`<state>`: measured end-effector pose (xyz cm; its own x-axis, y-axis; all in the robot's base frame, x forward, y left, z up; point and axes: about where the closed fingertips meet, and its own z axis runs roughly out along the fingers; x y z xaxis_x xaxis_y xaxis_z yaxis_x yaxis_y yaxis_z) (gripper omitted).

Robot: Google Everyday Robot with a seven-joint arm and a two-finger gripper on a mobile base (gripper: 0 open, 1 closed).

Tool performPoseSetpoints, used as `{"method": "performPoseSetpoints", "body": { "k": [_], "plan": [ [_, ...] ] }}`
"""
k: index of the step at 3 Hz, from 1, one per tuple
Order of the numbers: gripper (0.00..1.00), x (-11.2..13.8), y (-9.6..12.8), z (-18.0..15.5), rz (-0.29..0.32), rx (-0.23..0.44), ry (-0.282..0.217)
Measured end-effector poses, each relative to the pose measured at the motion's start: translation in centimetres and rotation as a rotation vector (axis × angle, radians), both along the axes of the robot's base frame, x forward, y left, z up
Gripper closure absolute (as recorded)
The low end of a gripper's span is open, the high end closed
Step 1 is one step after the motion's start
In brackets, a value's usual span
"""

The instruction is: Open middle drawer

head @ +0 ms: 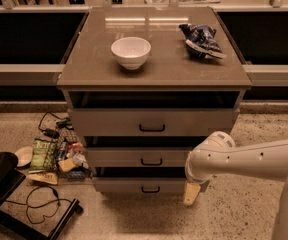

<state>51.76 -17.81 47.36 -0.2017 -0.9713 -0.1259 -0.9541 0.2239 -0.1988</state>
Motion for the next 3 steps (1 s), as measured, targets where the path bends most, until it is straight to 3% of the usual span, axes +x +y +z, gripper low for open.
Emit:
{"method": "performPoseSetpoints", "body": {
  "k": [2,3],
  "plan": [
    [0.0,1.8,-0.6,-2.8,-0.036,-0.007,-0.034],
    [0.0,3.2,-0.9,-3.1,-0.025,-0.032,-0.054]
  ]
}}
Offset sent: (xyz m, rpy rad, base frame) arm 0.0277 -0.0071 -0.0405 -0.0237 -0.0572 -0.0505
